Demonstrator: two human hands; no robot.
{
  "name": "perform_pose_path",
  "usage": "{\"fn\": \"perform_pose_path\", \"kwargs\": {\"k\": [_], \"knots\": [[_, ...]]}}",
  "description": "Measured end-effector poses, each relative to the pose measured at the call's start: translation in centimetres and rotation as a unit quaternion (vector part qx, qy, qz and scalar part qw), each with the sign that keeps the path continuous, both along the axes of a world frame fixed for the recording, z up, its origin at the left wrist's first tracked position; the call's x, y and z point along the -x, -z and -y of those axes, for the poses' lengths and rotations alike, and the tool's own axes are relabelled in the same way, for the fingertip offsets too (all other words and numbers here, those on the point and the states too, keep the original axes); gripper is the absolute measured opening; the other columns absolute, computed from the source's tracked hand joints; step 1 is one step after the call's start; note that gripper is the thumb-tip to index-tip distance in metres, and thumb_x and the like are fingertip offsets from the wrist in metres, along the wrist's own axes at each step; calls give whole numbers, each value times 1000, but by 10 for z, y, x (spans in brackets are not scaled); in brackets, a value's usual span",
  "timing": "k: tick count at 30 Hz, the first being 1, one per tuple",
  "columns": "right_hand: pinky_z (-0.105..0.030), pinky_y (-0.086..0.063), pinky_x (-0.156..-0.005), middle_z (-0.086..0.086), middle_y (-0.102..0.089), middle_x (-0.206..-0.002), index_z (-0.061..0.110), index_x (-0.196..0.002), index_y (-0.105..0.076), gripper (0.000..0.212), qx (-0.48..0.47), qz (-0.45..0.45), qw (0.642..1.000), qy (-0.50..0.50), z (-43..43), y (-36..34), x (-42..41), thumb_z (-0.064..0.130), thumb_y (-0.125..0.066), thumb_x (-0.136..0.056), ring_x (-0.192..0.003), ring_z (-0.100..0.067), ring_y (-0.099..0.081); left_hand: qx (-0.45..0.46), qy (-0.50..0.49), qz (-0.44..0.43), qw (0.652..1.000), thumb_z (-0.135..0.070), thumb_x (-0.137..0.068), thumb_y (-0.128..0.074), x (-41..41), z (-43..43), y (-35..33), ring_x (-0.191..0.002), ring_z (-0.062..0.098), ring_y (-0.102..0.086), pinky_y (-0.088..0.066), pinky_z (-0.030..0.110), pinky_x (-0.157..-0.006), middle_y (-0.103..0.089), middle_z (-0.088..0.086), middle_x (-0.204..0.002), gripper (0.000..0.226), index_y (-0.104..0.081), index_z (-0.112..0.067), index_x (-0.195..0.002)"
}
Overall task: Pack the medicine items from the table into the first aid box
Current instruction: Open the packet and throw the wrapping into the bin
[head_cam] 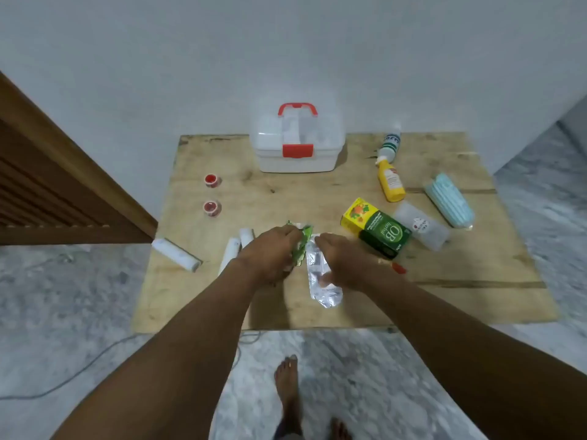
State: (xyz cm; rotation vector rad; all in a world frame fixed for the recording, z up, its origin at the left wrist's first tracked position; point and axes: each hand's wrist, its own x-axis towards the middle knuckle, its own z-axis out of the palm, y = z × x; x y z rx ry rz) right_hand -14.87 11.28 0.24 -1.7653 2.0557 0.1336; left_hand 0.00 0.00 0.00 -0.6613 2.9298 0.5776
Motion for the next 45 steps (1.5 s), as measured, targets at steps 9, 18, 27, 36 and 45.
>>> {"fn": "perform_pose_path", "kwargs": {"k": [9, 18, 27, 36, 45], "knots": [[-38, -42, -104, -6, -52, -136, 14, -133, -56, 65, -19, -58, 998, -3, 16, 0, 3, 41, -79, -79, -126, -27, -47, -6, 6, 31, 999, -29, -74, -81, 13, 25, 15, -105, 31, -56, -42, 35, -83, -60, 13, -115, 50, -64, -5, -114], [-36, -43, -101, -7, -53, -133, 13, -129, -59, 56, 3, -52, 998, 17, 18, 5, 2, 35, -74, -79, -123, -28, -48, 15, 157, 32, 987, -1, -63, -71, 19, 53, 2, -81, 32, -65, -46, 29, -67, -67, 14, -91, 30, -75, -6, -93], [-40, -46, -97, -9, -57, -128, 11, -126, -62, 47, 13, -41, 998, 36, 13, 8, -1, 28, -71, -83, -121, -30, -51, 75, 44, 85, 993, -34, -82, -66, 27, 39, 8, -111, 26, -49, -35, 31, -73, -59, 2, -113, 29, -71, -24, -108], [-40, -51, -83, -8, -64, -114, 14, -113, -67, 24, 54, -25, 995, 74, 10, -12, -4, 9, -57, -92, -109, -29, -61, 31, -21, -15, 999, -33, -87, -59, 15, 34, -1, -99, 29, -61, -49, 36, -76, -61, 5, -114, 31, -67, -18, -114], [-36, -46, -88, -11, -64, -118, 16, -119, -65, 25, 147, 35, 976, 159, -2, -84, 34, 19, -52, -97, -113, -31, -59, 31, -55, -99, 993, -21, -91, -63, 36, 25, -84, -88, 34, -65, -49, 37, -70, -73, 11, -96, 18, -64, -10, -105]]}}
